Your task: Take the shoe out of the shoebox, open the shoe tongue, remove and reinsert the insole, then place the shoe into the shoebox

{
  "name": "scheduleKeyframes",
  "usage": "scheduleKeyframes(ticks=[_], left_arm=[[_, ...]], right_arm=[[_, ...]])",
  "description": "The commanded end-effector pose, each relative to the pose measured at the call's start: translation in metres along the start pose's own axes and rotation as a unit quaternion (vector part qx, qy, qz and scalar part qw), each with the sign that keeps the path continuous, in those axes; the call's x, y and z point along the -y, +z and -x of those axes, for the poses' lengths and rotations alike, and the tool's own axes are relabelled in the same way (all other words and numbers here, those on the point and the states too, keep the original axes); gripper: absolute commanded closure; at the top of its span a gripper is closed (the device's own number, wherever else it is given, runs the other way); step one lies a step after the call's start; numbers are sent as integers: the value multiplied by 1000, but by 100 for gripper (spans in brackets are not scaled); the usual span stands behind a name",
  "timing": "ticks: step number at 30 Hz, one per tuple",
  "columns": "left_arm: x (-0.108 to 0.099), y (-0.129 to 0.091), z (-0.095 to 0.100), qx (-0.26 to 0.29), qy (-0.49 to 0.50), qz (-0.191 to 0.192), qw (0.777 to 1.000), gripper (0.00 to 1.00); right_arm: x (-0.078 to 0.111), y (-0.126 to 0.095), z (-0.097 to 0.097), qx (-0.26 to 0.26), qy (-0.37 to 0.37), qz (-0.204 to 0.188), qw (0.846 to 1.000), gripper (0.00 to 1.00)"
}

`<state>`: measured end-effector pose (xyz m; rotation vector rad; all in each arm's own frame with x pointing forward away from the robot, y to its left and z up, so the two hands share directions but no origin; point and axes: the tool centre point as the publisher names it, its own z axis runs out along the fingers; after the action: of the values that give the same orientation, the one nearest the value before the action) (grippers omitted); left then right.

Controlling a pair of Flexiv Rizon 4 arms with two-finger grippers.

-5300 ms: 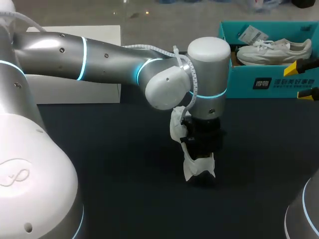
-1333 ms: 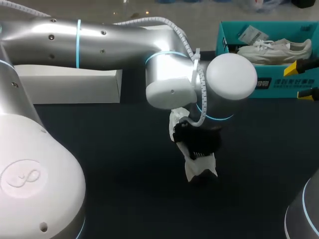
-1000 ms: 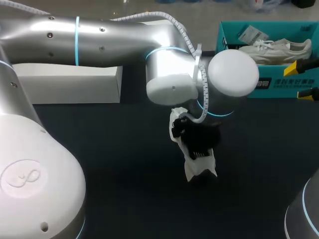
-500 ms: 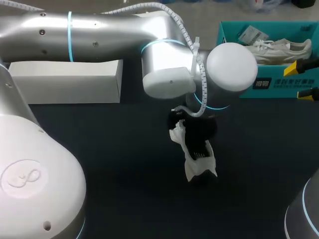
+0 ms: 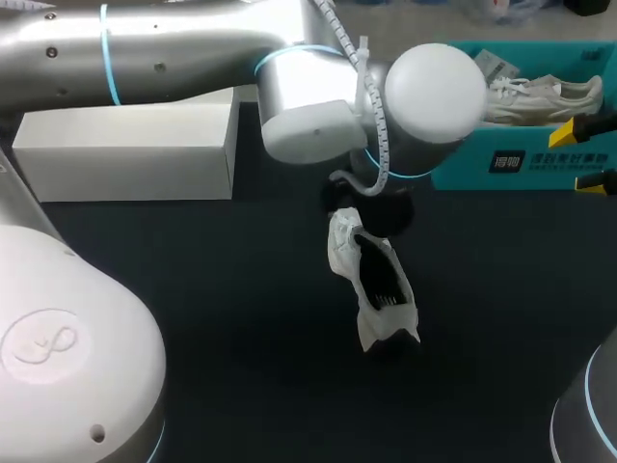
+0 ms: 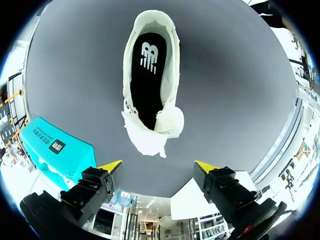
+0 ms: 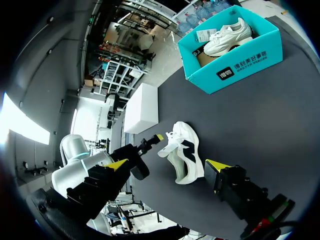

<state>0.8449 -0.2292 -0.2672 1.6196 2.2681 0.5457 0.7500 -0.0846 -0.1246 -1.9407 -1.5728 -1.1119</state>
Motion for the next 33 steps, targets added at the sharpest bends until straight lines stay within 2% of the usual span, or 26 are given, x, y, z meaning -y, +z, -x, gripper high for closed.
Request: scheduleKeyframes(ticks=[1, 6, 16, 26, 29, 33], left_arm=[[-4, 8, 1, 2, 3, -5, 1000, 100], [-3, 29, 4, -3, -2, -25, 1000, 100], [31, 50, -8, -24, -2, -71, 997, 100], [67, 53, 3, -24, 11, -102, 994, 100], [65, 45, 1, -19, 11, -102, 995, 100], [45, 32, 0, -2, -3, -86, 996, 100]], right_arm=[[0, 1, 0, 1, 1, 0, 1000, 0], [0, 1, 0, 1, 1, 0, 1000, 0], [0, 1, 0, 1, 1, 0, 1000, 0], [0, 1, 0, 1, 1, 0, 1000, 0], [0, 1, 0, 1, 1, 0, 1000, 0], [0, 1, 0, 1, 1, 0, 1000, 0]])
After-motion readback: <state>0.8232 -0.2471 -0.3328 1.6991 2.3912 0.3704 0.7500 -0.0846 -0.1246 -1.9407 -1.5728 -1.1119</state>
